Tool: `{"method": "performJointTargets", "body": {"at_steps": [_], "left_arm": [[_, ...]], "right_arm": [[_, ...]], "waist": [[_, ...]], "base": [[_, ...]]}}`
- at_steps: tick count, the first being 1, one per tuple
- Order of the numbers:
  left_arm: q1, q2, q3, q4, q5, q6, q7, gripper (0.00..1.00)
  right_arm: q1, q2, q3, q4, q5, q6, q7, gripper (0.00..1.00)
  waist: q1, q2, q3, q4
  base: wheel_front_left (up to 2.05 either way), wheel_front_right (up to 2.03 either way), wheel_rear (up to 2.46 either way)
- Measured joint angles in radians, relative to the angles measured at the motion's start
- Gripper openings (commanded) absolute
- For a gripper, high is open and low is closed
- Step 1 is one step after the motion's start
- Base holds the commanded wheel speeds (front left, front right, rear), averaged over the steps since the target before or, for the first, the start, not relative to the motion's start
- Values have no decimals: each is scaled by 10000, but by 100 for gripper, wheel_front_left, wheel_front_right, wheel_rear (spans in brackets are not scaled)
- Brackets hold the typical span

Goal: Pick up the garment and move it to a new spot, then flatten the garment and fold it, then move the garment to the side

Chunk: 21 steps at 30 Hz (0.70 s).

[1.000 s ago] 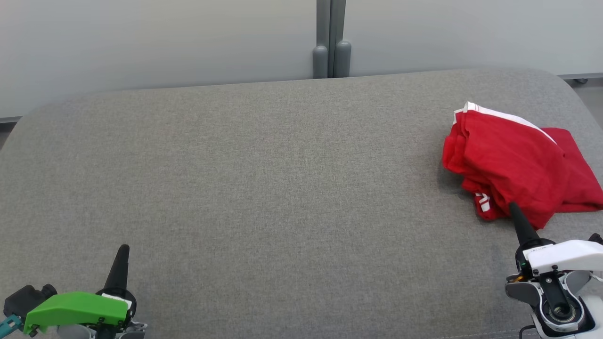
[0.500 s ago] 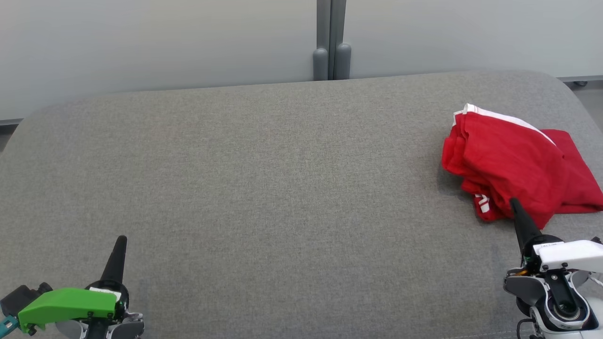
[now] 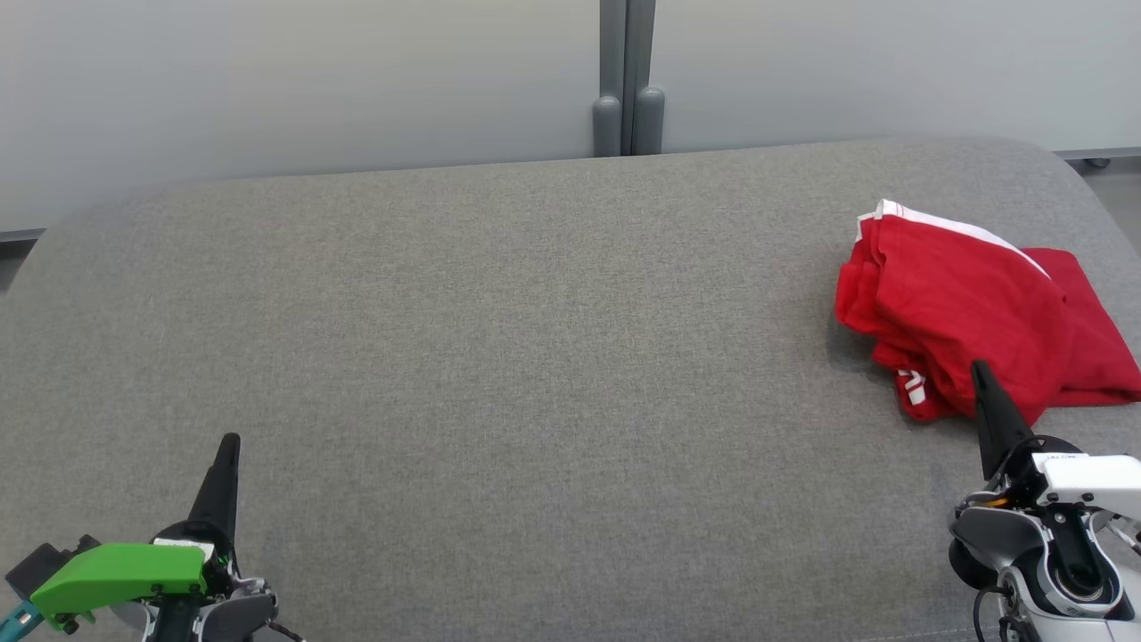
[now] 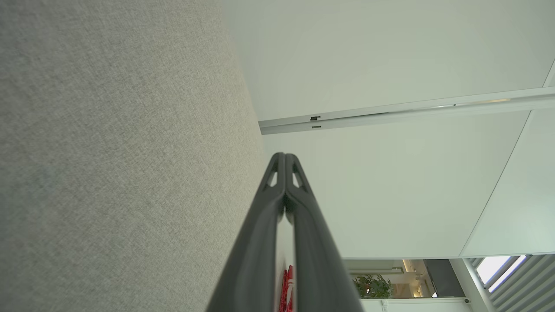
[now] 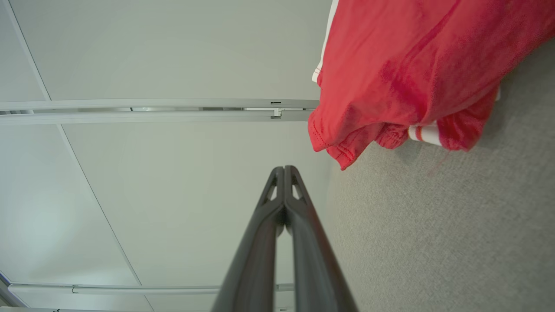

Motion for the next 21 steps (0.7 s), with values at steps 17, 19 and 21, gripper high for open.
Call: {"method": "performJointTargets", "body": {"at_steps": [17, 19, 21], "left_arm": [[-128, -196, 221, 63, -481, -102, 136, 0], [-128, -196, 221, 67, -481, -102, 136, 0], [-129, -196, 222, 69, -481, -102, 136, 0]], "right_arm": [[-8, 146, -232, 48, 502, 86, 161, 0], [-9, 146, -232, 52, 502, 86, 161, 0], [-10, 146, -234, 56, 502, 86, 161, 0]], "waist": [[0, 0, -22, 1], [0, 0, -22, 1], [0, 0, -22, 1]], "base": [[0, 0, 0], [0, 0, 0], [0, 0, 0]]}}
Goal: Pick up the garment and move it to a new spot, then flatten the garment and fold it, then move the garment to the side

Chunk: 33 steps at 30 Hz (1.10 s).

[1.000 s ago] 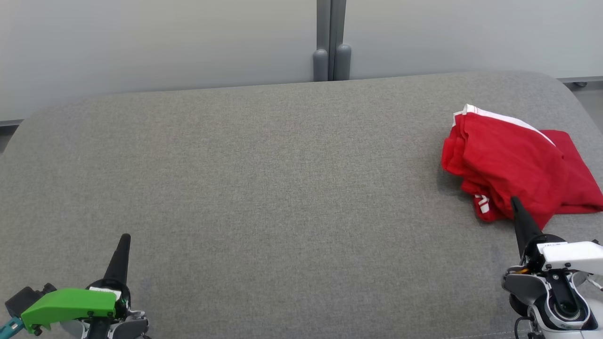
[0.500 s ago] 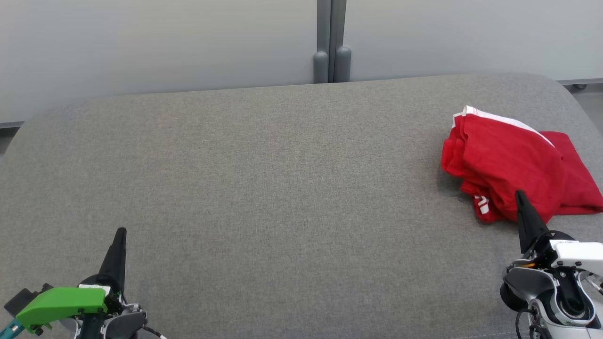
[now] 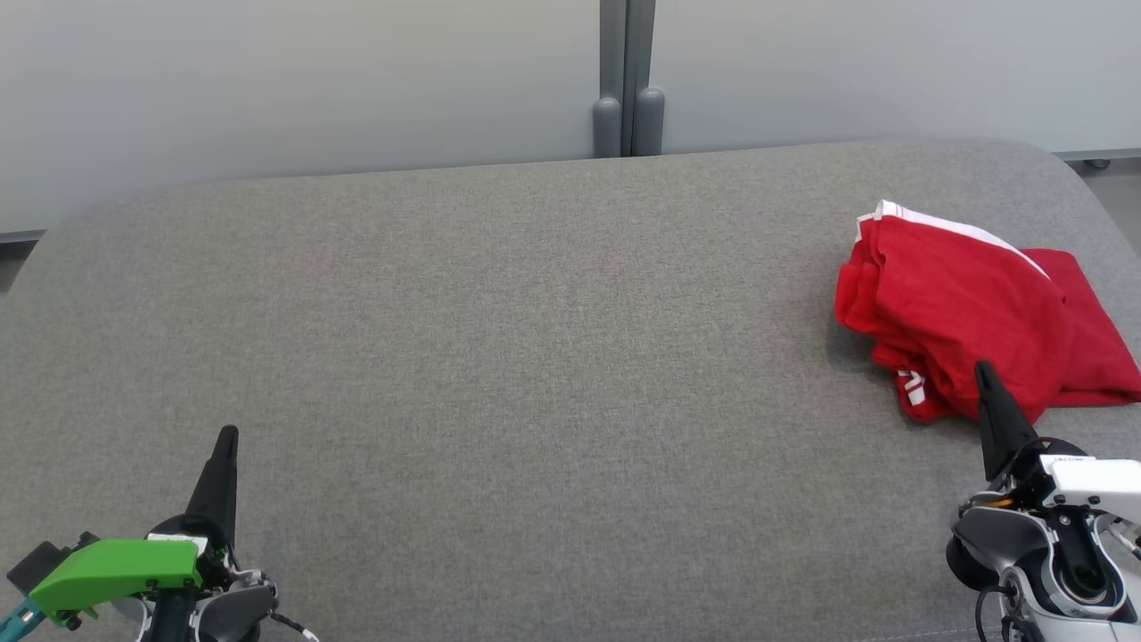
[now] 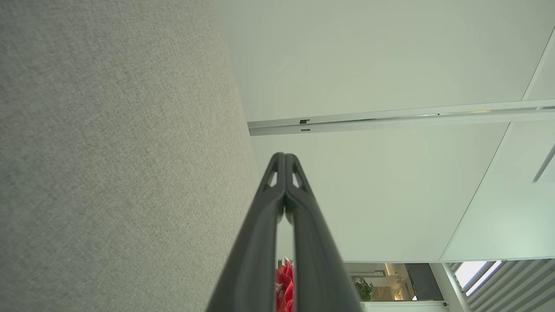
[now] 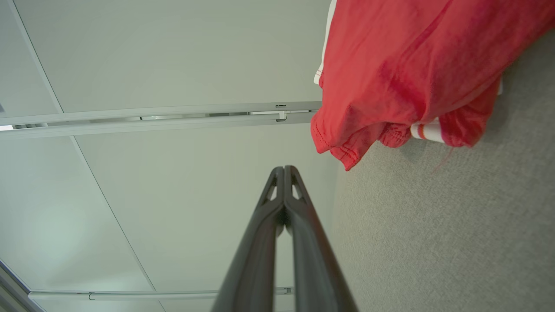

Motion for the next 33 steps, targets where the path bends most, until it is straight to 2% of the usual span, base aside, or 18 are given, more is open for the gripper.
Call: {"method": "performJointTargets", "body": {"at_steps": [33], "left_arm": [[-6, -2, 8, 27, 0, -2, 33, 0]], "right_arm": [[-5, 6, -21, 52, 0, 2, 0, 0]], "waist": [[0, 0, -2, 0]], "base": [[0, 0, 0]]}}
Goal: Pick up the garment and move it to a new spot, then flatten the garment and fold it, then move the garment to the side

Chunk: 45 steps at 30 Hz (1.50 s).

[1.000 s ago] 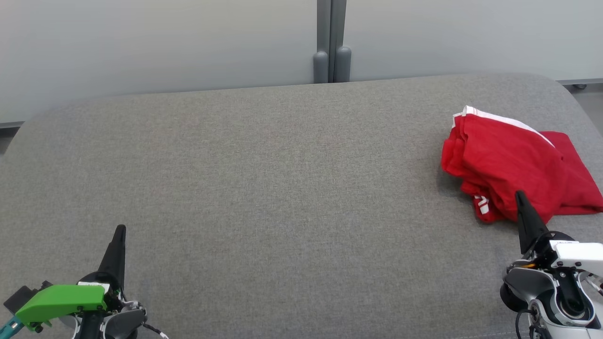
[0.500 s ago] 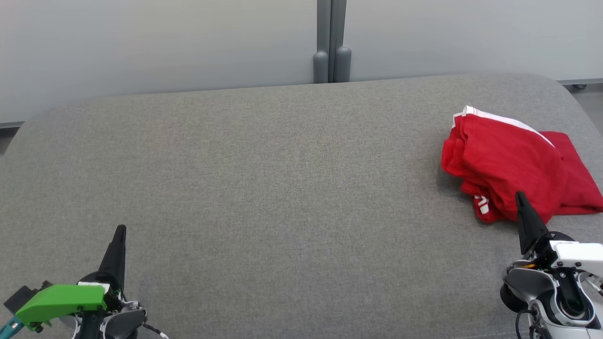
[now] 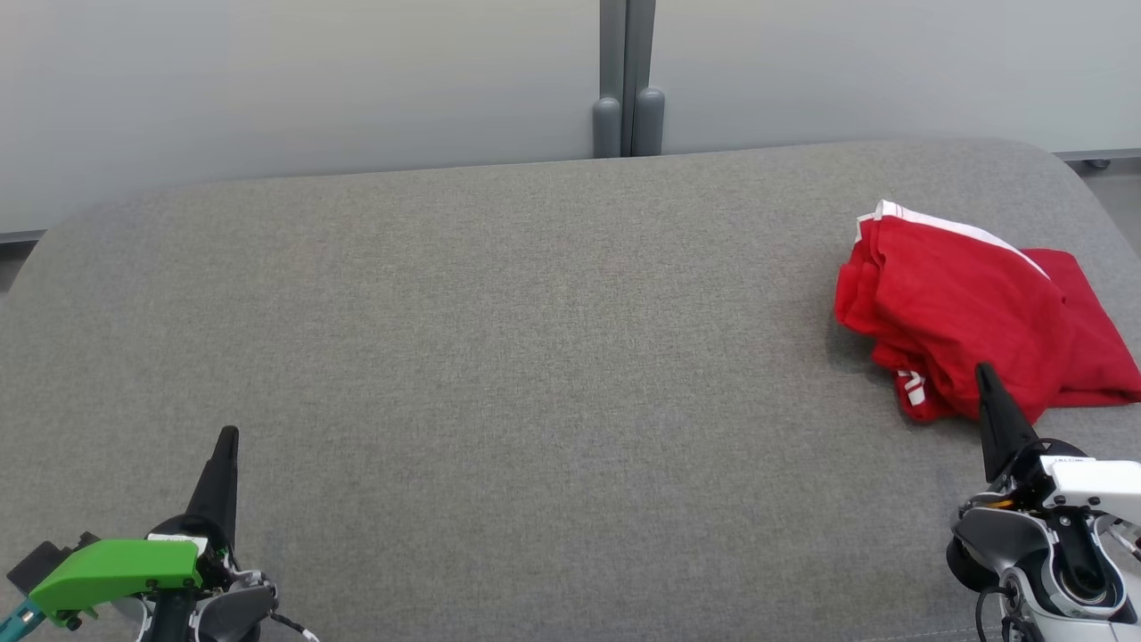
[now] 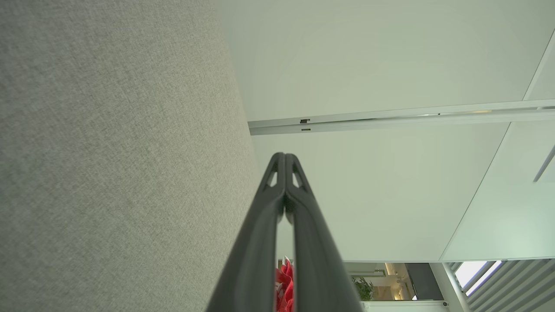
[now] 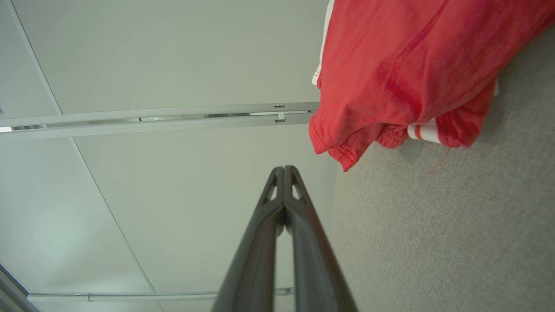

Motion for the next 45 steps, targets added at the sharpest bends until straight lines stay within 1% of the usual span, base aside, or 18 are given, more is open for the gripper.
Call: {"method": "performJointTargets", "body": {"at_steps": [45], "left_arm": [[-27, -2, 12, 13, 0, -77, 8, 0]], "right_arm": [[-4, 4, -19, 19, 0, 0, 2, 0]], "waist": [[0, 0, -1, 0]], "base": [[0, 0, 0]]}}
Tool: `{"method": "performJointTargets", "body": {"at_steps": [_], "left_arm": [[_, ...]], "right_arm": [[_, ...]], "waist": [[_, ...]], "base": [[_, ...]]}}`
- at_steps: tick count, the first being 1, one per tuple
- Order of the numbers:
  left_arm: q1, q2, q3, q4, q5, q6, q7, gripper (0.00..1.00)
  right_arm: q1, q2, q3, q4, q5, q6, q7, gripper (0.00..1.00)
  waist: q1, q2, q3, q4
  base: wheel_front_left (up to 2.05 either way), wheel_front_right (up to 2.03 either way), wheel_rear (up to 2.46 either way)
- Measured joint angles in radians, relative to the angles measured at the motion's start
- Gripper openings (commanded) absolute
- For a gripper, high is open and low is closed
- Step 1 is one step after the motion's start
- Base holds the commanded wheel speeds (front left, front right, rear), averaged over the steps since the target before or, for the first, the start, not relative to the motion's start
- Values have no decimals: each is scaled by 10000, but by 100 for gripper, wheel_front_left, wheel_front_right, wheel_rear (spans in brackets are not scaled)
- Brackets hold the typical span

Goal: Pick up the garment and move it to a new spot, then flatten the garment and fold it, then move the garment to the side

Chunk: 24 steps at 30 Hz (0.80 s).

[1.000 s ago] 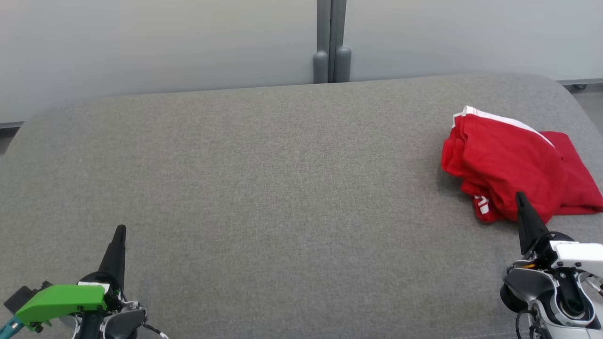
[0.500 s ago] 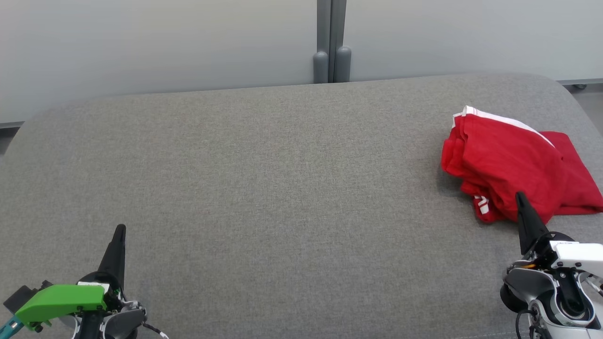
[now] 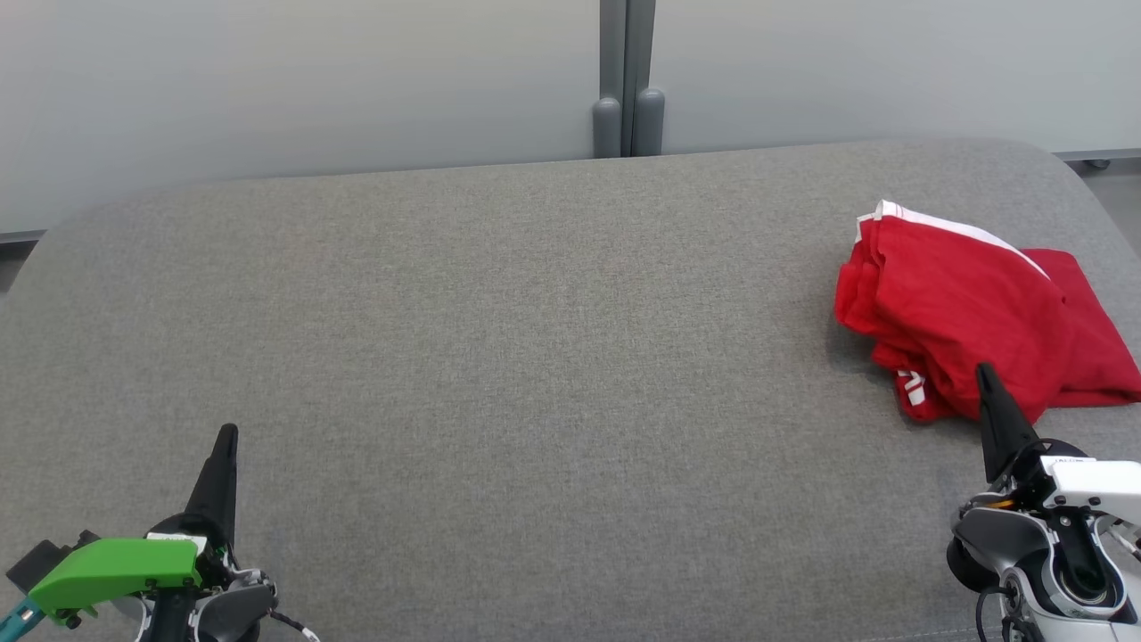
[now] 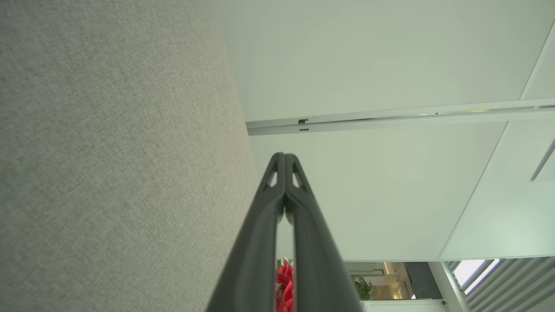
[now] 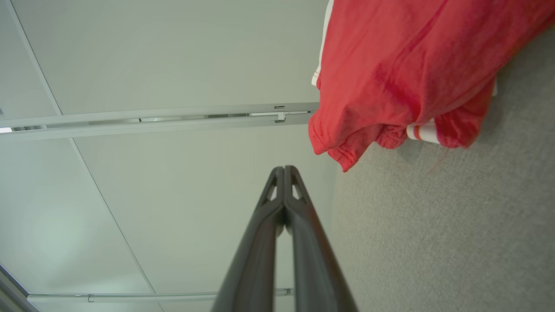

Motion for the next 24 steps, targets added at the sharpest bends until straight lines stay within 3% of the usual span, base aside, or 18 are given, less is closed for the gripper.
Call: {"method": "performJointTargets", "body": {"at_steps": [24], "left_arm": [[-5, 0, 6, -4, 0, -2, 2, 0]], "right_arm": [[0, 4, -12, -4, 0, 2, 12, 0]], "waist": [[0, 0, 2, 0]], "base": [[0, 0, 0]]}}
